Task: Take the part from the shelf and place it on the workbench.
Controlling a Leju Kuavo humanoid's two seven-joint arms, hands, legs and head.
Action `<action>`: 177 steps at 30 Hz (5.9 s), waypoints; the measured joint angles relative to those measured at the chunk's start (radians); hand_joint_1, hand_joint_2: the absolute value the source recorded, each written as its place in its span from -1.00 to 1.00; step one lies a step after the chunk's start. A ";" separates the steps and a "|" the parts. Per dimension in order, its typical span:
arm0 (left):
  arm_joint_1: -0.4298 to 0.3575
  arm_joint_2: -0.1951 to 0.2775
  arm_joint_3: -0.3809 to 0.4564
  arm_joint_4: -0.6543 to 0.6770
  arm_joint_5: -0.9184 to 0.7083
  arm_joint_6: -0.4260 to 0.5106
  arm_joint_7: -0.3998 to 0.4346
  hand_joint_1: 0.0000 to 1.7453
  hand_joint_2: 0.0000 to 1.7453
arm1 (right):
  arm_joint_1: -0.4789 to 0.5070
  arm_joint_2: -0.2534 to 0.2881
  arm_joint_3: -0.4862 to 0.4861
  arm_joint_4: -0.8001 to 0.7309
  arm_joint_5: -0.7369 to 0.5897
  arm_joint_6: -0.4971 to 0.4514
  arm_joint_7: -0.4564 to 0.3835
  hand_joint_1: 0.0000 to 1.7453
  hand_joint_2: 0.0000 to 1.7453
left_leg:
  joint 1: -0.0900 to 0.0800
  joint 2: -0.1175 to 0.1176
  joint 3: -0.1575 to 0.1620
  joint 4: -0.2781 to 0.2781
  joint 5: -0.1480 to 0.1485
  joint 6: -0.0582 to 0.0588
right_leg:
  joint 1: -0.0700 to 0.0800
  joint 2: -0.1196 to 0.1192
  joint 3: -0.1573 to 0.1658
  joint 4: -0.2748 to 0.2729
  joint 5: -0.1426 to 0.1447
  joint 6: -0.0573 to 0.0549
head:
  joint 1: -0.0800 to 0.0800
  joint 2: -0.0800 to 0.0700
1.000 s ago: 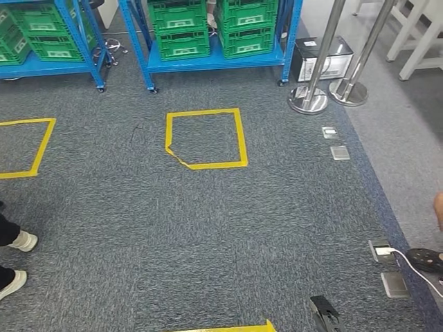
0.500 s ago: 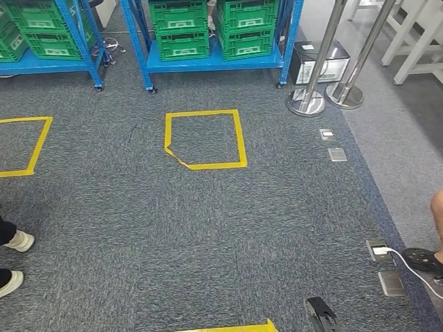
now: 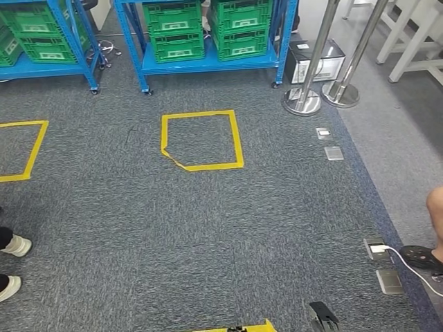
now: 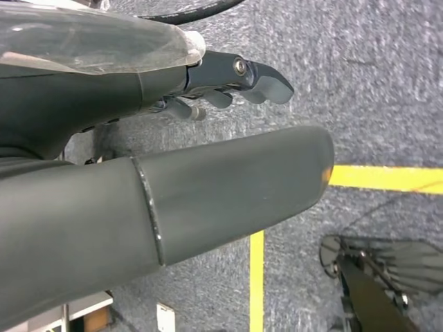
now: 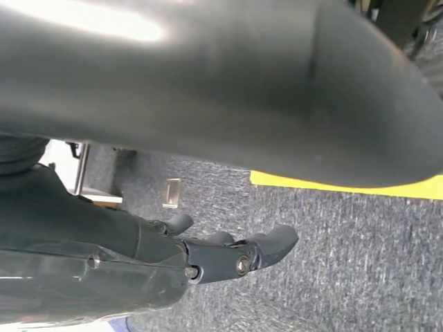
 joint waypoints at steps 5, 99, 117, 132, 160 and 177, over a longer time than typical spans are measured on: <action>-0.004 0.006 0.000 0.002 0.001 0.000 0.000 -1.00 -1.00 | -0.004 0.005 0.000 0.000 0.000 0.001 -0.001 -1.00 -1.00 | 0.003 0.021 -0.001 0.032 -0.025 -0.040 | 0.005 -0.011 0.063 -0.149 0.043 -0.019 | -0.003 0.000; 0.002 -0.006 -0.002 0.006 -0.004 -0.003 0.003 -1.00 -1.00 | -0.006 0.005 0.058 0.000 0.016 0.054 0.001 -1.00 -1.00 | -0.012 -0.110 -0.081 0.110 -0.035 -0.029 | 0.018 0.028 0.084 -0.160 0.034 -0.056 | -0.017 0.000; 0.001 -0.003 -0.003 0.006 0.000 -0.003 0.003 -1.00 -1.00 | -0.009 0.003 0.058 0.000 -0.001 0.032 -0.014 -1.00 -1.00 | -0.014 -0.039 -0.058 0.048 0.007 -0.022 | 0.029 -0.036 0.099 -0.169 0.023 -0.051 | -0.015 0.000; 0.001 -0.003 -0.003 0.006 -0.001 0.003 0.000 -1.00 -1.00 | -0.009 0.003 0.058 0.000 -0.017 0.041 -0.020 -1.00 -1.00 | -0.015 -0.039 -0.058 0.051 0.006 -0.015 | 0.029 -0.036 0.100 -0.173 0.026 -0.044 | -0.017 0.000; -0.003 -0.003 -0.007 0.007 -0.022 -0.003 -0.002 -1.00 -1.00 | -0.001 0.003 0.058 -0.001 -0.033 0.047 -0.028 -1.00 -1.00 | 0.012 -0.054 -0.085 0.181 -0.082 -0.047 | 0.020 0.013 0.154 -0.188 -0.012 -0.065 | -0.026 0.000; 0.003 0.005 -0.008 0.008 -0.027 -0.003 -0.004 -1.00 -1.00 | -0.008 0.006 0.060 -0.002 -0.051 0.046 -0.043 -1.00 -1.00 | -0.023 -0.043 -0.008 -0.005 0.006 0.025 | 0.024 0.012 0.120 0.077 -0.151 -0.039 | -0.016 0.000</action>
